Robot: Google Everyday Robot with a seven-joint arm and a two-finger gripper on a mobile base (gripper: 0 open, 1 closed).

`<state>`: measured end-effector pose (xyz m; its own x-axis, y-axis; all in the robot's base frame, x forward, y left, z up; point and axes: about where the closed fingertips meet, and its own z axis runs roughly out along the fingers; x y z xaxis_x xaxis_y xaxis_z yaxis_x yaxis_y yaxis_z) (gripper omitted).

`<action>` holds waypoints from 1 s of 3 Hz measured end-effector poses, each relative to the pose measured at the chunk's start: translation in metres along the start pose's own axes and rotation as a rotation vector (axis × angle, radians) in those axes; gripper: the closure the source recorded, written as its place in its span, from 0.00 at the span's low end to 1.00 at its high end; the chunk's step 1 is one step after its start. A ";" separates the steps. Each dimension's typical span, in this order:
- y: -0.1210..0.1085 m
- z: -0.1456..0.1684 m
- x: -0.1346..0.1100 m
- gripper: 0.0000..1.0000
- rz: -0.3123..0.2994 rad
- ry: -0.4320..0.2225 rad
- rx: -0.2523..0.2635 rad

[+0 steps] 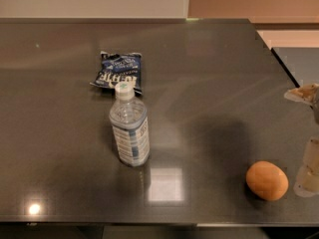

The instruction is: Pick orange

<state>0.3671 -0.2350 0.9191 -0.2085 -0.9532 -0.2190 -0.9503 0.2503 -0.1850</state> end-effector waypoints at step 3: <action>0.023 0.046 0.017 0.00 -0.099 -0.064 -0.078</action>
Offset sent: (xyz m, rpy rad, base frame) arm -0.0218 -0.0054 -0.0571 0.0669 0.0507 0.1368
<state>0.3525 -0.2376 0.8674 -0.1002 -0.9593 -0.2642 -0.9810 0.1396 -0.1346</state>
